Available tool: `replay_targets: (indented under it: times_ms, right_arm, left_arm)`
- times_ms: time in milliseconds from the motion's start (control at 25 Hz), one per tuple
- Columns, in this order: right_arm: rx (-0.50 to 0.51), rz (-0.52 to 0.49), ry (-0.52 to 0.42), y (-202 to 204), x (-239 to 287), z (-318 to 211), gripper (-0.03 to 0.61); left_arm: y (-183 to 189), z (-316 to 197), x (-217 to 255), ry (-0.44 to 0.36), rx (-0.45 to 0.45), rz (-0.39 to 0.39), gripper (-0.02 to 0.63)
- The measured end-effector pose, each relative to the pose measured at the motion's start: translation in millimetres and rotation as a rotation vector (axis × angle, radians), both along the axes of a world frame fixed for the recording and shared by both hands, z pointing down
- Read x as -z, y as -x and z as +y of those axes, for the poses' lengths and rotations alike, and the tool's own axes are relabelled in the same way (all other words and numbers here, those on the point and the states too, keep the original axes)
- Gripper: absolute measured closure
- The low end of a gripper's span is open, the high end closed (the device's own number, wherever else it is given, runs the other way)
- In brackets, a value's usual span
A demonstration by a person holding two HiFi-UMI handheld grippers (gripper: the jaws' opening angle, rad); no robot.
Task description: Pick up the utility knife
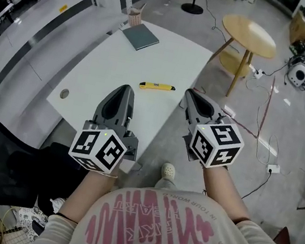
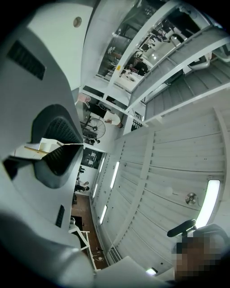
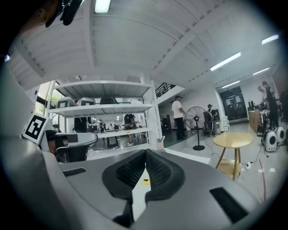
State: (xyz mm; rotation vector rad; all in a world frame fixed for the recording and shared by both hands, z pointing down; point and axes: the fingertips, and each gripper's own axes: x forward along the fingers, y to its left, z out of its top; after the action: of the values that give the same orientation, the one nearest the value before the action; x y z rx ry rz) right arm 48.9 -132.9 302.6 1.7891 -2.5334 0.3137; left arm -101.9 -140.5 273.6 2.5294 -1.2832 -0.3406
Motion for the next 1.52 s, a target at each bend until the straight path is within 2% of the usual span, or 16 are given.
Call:
replay_targets:
  times_ms: [240,680,1080,1520]
  right_arm:
    - [0.059,-0.008,-0.023,-20.3,10.8,-64.6,0.563]
    - [0.182,-0.010,-0.041,-32.8,25.9,-154.8,0.563]
    - [0.263,0.015,-0.046,-45.8,16.1,-199.1,0.563]
    - [0.308,0.041,0.069,-43.2,-41.2,-209.0,0.563]
  left_arm:
    - [-25.4,-52.6,5.4,-0.004,0.039,-0.025,0.586]
    - [-40.8,-128.8,21.8,-0.022,0.146,-0.012,0.588]
    - [-53.5,-167.5,12.1,-0.025,0.221,0.014,0.586]
    - [-50.3,-178.3,-28.7,0.049,0.263,0.012,0.588]
